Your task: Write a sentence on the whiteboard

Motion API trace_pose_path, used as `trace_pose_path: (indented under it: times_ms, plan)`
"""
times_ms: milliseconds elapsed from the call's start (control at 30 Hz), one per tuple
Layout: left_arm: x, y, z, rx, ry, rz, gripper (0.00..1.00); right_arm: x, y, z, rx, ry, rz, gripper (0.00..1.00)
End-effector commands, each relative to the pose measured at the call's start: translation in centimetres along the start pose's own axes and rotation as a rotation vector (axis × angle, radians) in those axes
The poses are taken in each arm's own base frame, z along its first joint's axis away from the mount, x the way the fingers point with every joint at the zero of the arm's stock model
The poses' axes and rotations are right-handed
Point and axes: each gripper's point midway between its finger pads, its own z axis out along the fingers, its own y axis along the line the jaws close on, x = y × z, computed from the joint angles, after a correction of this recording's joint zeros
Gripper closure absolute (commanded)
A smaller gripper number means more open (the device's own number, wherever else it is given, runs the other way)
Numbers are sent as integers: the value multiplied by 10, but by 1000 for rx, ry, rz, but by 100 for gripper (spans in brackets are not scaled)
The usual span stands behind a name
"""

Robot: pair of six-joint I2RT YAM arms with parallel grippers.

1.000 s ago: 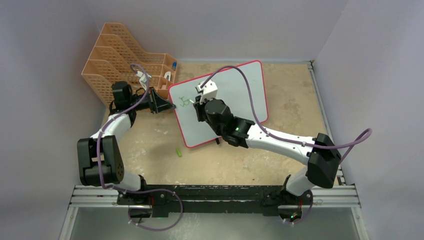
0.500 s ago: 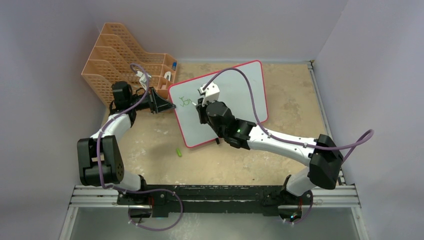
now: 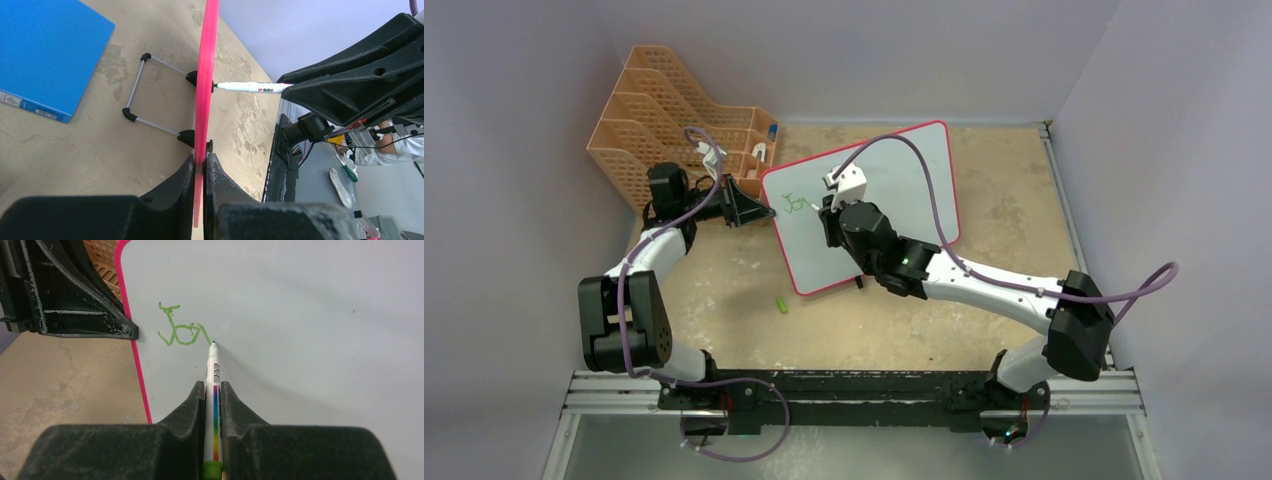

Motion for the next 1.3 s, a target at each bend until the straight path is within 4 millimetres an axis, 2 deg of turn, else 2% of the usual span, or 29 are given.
trace_pose_path:
  times_ms: [0,900,1267]
  plan:
    - [-10,-13,3,30,4,75,100,-39,-5,-11,15,-99,42,100]
    - [-9,-13,3,31,5,73,100,-49,0,2,15,-132,48,100]
    - [-10,-14,3,32,5,75,100,-43,1,7,18,-115,37,100]
